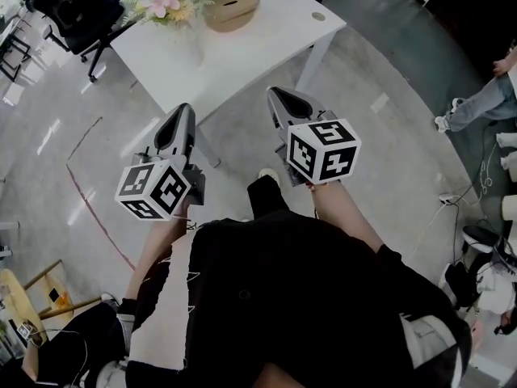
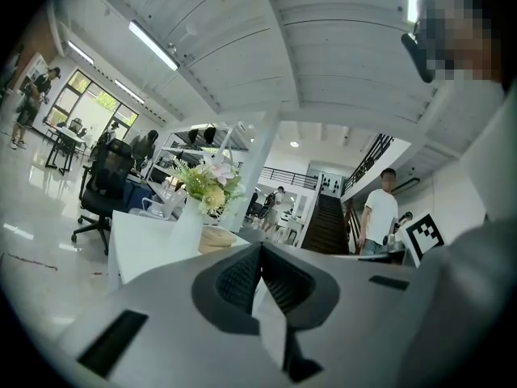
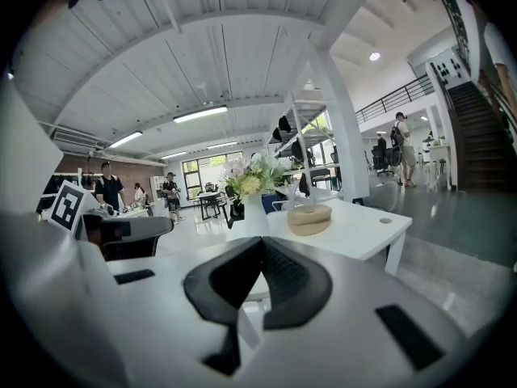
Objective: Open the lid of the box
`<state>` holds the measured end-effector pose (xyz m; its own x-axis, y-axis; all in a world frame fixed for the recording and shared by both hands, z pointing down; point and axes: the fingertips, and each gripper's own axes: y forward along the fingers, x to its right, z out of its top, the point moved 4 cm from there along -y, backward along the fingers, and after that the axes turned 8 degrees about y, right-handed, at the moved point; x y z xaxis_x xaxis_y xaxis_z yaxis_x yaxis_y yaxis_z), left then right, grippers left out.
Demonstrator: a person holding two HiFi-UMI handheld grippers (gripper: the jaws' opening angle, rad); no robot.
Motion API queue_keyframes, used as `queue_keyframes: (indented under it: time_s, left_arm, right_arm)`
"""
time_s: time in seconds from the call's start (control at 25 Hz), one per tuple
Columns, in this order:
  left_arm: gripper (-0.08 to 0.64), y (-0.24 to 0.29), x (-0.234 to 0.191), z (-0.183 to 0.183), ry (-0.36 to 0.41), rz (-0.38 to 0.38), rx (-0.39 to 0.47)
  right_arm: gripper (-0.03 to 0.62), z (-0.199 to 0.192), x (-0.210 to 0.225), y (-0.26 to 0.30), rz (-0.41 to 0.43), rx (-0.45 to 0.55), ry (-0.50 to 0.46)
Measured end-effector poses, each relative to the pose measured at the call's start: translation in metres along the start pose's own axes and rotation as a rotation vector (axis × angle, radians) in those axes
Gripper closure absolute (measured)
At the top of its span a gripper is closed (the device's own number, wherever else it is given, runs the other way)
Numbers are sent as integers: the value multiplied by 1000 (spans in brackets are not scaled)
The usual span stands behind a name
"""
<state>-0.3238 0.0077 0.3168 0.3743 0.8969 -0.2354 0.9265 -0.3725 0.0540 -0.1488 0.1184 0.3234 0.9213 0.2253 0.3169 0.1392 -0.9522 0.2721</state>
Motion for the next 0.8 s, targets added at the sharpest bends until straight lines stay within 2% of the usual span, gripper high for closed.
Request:
queue_keyframes:
  time_s: [0.8]
  left_arm:
    - [551, 110, -27, 2, -16, 57, -34]
  right_arm:
    - [588, 45, 75, 95, 52, -38, 18]
